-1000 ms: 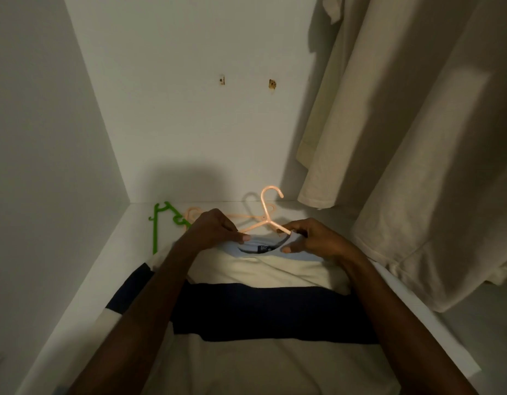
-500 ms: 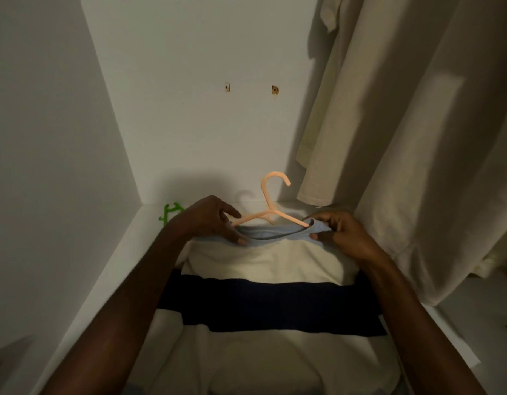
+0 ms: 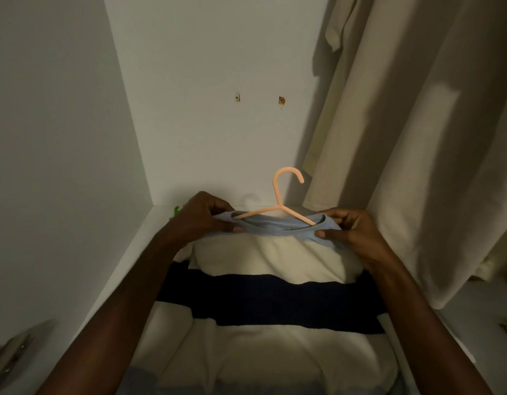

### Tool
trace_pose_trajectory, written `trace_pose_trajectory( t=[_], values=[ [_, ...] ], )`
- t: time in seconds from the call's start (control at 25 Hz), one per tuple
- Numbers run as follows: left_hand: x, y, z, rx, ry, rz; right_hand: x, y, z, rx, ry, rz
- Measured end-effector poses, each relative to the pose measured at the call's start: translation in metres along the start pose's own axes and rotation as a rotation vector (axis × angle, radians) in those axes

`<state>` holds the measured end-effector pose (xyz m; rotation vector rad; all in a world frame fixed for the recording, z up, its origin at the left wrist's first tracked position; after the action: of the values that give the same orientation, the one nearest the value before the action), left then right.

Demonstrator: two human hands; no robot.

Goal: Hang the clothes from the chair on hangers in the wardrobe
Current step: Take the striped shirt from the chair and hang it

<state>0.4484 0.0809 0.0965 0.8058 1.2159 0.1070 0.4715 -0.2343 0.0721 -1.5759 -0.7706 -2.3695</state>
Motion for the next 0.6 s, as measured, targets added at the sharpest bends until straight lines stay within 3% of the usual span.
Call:
trace_pose_trajectory(
  t=[0.16,0.36,0.52,0.6],
  values=[
    [-0.034,0.016,-0.009,-0.069,-0.096,-0.014,0.043,0.001,0.008,-0.015,0.039,-0.020],
    [-0.081,0.008,-0.018,0.102,0.034,0.033,0.087,-0.007,0.015,-0.100,0.050,-0.042],
    [-0.116,0.023,-0.015,-0.017,0.083,0.210,0.124,-0.016,0.009,-0.119,0.112,-0.065],
    [-0.129,0.033,-0.017,-0.034,0.059,0.153,0.144,-0.017,0.004,-0.088,0.155,-0.060]
  ],
)
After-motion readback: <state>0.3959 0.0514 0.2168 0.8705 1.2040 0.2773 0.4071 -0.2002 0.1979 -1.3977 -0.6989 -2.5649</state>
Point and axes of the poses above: each hand's wrist, its own z-axis towards the middle knuckle, its own y-axis out of the back of the hand, x = y × z, the point moved 7 cm from there along z, towards the middle knuckle, and after that the axes turned 15 degrees about x, right-handed, at the moved point
